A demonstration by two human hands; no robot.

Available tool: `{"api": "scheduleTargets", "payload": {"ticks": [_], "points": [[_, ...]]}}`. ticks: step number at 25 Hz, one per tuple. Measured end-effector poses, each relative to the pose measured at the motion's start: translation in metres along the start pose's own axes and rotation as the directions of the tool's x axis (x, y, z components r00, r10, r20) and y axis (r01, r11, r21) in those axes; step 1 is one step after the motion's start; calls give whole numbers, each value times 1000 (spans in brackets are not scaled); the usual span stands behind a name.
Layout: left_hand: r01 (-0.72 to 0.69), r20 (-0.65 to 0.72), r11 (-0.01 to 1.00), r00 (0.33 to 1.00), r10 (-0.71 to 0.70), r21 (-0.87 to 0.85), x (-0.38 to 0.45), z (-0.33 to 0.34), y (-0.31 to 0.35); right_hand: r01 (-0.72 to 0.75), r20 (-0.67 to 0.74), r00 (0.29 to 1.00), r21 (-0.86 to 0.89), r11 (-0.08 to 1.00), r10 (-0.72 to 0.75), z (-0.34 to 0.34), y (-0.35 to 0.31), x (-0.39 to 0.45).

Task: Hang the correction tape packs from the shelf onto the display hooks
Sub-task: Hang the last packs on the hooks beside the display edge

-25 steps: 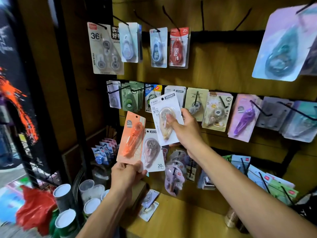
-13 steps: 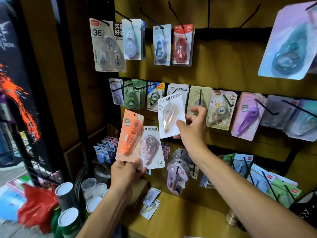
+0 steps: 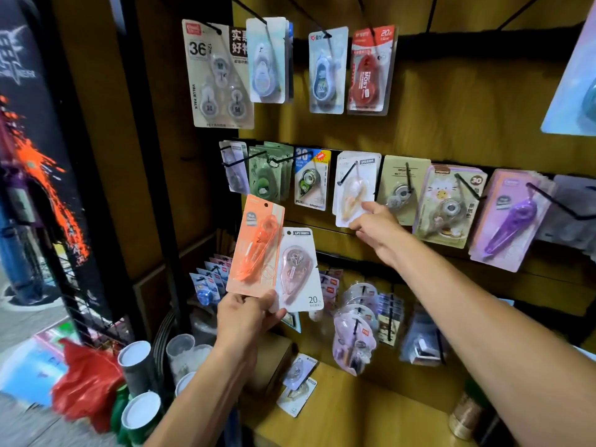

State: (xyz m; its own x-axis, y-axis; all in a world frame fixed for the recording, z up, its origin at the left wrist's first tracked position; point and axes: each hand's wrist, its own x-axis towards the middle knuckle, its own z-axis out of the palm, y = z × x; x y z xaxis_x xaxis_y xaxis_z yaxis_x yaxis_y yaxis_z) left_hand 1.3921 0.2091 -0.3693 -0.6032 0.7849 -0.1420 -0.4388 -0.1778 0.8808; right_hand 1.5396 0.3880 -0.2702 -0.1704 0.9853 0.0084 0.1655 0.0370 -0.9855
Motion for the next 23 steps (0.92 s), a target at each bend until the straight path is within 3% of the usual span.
{"api": "scheduleTargets", "payload": {"ticks": [2, 5, 8, 10, 15, 23], "points": [[-11, 12, 1000, 1000, 11, 0, 4, -3, 0, -47, 22, 999, 54, 997, 46, 3, 5, -1], [-29, 7, 998, 1000, 30, -60, 7, -5, -1, -121, 62, 990, -68, 990, 125, 13, 30, -23], [-14, -28, 991, 1000, 10, -131, 4, 0, -1, -171, 395, 897, -103, 980, 198, 27, 51, -54], [-9, -48, 986, 999, 1, -164, 3, 3, -1, -147, 523, 834, -96, 984, 176, 37, 54, -71], [-60, -80, 975, 996, 44, -212, 10, -5, 9, -20, 475, 875, -163, 986, 96, 53, 50, -73], [-154, -283, 968, 955, 94, -197, 33, -54, 17, 140, 336, 939, -191, 972, -70, 83, 52, -55]]}}
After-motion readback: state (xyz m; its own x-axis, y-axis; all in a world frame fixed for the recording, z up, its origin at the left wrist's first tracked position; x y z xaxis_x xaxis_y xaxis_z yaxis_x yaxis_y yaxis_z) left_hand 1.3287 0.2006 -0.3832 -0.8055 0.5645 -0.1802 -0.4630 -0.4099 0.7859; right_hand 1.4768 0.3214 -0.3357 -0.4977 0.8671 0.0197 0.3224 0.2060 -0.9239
